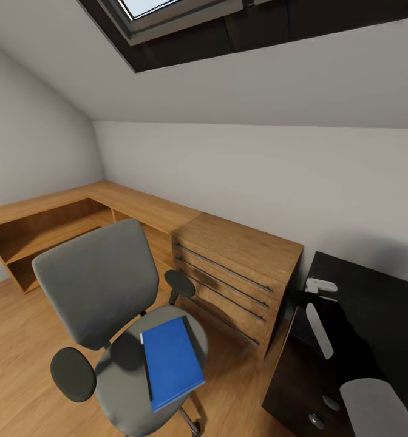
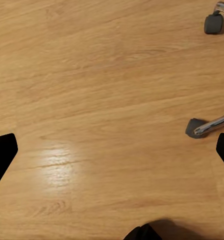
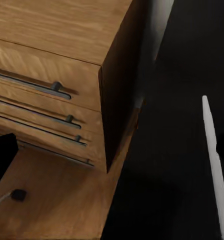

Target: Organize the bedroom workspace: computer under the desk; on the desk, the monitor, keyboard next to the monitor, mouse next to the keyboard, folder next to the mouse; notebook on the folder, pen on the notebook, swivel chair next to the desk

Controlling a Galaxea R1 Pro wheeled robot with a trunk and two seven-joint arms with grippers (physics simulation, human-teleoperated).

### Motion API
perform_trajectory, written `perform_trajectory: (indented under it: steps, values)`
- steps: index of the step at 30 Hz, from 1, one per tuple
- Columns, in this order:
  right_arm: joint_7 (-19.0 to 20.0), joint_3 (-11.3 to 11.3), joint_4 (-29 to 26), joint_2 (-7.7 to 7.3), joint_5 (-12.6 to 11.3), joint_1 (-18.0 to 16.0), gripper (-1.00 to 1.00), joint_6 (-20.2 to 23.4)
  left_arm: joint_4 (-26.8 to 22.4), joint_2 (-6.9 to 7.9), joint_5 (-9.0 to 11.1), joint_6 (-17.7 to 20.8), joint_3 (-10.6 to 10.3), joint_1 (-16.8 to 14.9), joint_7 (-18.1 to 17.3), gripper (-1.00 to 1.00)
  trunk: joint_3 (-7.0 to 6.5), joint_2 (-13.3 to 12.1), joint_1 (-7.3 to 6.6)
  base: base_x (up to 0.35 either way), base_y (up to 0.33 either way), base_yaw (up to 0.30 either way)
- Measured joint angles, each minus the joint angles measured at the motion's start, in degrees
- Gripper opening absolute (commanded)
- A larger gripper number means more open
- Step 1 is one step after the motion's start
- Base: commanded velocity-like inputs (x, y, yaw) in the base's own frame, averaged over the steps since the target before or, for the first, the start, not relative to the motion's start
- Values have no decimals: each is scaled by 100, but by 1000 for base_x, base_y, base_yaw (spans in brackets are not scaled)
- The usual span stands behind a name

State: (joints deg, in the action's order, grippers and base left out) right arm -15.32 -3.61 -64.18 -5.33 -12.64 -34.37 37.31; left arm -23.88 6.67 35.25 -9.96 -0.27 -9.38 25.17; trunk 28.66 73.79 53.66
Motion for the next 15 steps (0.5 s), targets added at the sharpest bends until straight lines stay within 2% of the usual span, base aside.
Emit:
perform_trajectory:
  steps: [4, 5, 8, 9, 15]
  values:
    - [-168, 18, -210, 254, 45, 142, 100, 61, -1, 0, 0, -2, 1, 1, -3, 100, 7, 0, 0, 0, 0, 164]
    - [-291, 37, -242, 371, 77, 177, 100, 67, -1, -3, 0, -5, 1, 0, -5, 100, 11, 0, 0, 0, 0, 201]
    - [-504, 67, -200, 524, 121, 209, 100, 65, -1, -6, 0, -38, 2, 1, -6, 100, 23, 0, 0, 0, 0, 214]
    - [-676, 133, -83, 626, 136, 225, 100, 38, 1, -7, 3, -112, 2, 1, -3, 100, 27, 0, 0, 0, 0, 224]
    - [-839, 507, 132, 725, 163, 238, 100, -178, 37, -8, 12, -267, 1, 0, 0, 100, 56, 0, 0, 0, 0, 229]
